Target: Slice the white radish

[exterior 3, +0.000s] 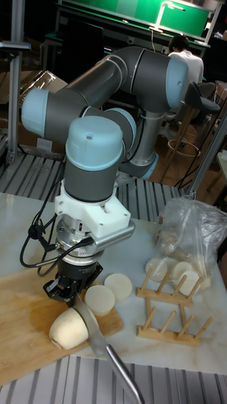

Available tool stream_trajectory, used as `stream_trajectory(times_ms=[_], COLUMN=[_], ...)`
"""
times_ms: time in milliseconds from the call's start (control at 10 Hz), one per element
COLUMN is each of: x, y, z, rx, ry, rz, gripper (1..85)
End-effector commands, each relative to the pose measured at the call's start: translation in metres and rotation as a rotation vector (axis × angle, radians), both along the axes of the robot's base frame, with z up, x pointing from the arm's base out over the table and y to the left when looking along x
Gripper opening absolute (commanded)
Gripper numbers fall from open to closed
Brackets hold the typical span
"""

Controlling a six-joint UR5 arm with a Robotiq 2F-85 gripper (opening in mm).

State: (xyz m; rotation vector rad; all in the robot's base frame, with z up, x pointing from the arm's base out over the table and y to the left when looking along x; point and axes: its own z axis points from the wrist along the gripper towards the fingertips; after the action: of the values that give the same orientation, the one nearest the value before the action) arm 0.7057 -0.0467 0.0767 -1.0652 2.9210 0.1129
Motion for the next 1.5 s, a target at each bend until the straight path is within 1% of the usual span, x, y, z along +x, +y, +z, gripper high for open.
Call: stream_trajectory(times_ms=[0,100,200,300,400,500,600,700,800,1000,1300,1400], x=[-0.001,-0.006,-0.011,-0.012,-0.011,-0.009,-0.007,-0.007,-0.009,-0.011,-0.013,-0.013], y=[-0.01,-0.021,-0.025,-0.024,-0.018,-0.017,-0.019,-0.026,-0.032,-0.042,-0.041,-0.035], z=[0.001,0.006,0.009,0.006,-0.001,-0.011,-0.015,-0.013,-0.012,-0.007,-0.007,-0.012], rx=[0.019,0.028,0.037,0.037,0.025,0.008,0.001,-0.01,-0.012,0.001,0.006,0.0], ry=[-0.025,-0.021,-0.016,-0.016,-0.016,-0.018,-0.021,-0.021,-0.024,-0.023,-0.02,-0.021], rz=[0.048,0.07,0.078,0.073,0.05,0.042,0.041,0.05,0.061,0.084,0.081,0.067], gripper=[1.3,1.3,1.3,1.3,1.3,1.3,1.3,1.3,1.3,1.3,1.3,1.3])
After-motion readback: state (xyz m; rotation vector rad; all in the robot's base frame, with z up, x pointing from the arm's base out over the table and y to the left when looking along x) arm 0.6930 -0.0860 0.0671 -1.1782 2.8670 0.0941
